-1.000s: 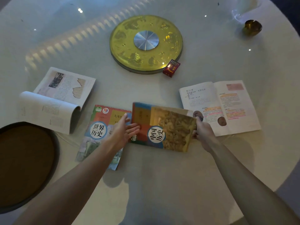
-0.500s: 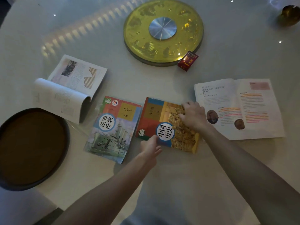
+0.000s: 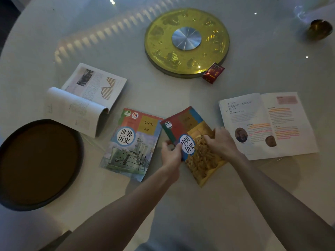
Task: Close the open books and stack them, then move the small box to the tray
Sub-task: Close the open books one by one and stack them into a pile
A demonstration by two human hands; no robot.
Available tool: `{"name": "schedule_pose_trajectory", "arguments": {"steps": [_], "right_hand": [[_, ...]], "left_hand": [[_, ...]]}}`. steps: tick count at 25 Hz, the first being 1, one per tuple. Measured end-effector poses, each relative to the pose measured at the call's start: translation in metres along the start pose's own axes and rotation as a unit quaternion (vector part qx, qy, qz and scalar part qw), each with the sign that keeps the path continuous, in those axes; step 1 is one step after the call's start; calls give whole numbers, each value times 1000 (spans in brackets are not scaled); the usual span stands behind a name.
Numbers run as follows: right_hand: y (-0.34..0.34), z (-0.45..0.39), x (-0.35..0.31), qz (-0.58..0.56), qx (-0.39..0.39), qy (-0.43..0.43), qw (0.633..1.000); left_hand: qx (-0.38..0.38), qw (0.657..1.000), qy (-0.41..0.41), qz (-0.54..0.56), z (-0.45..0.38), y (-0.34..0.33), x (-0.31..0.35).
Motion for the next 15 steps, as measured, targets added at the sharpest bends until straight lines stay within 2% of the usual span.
{"name": "schedule_pose_trajectory", "arguments": {"steps": [4,7,9,11,13,15], "right_hand": [[-2,19,-3,-168,-10,-96,981],[-27,36,-29,-339,-94,-178,919],[-52,53,-53,-376,-146,-197,894],[-72,67,-77,-401,-158,-207,878],[-89,76,-97,-386,-138,-210,887],[-110,83,-113,-355,-117,-213,903]], "left_hand": [[-98,993,-45,52,-8,21,47],[-117,991,-51,47,-25,52,79],[-112,991,-67,14,-43,76,96],[-96,990,-94,-36,-65,100,110],[-50,979,-147,-131,-89,125,117],[4,967,-166,-194,-111,150,119]]}}
Point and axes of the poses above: each hand's wrist, its own z-axis away from the middle knuckle, its own y-axis out of the back of the hand, x = y × z, the point moved 7 cm from there along -z, towards the middle knuckle, and after that the axes turned 12 degrees about x, right-handed, at the moved point
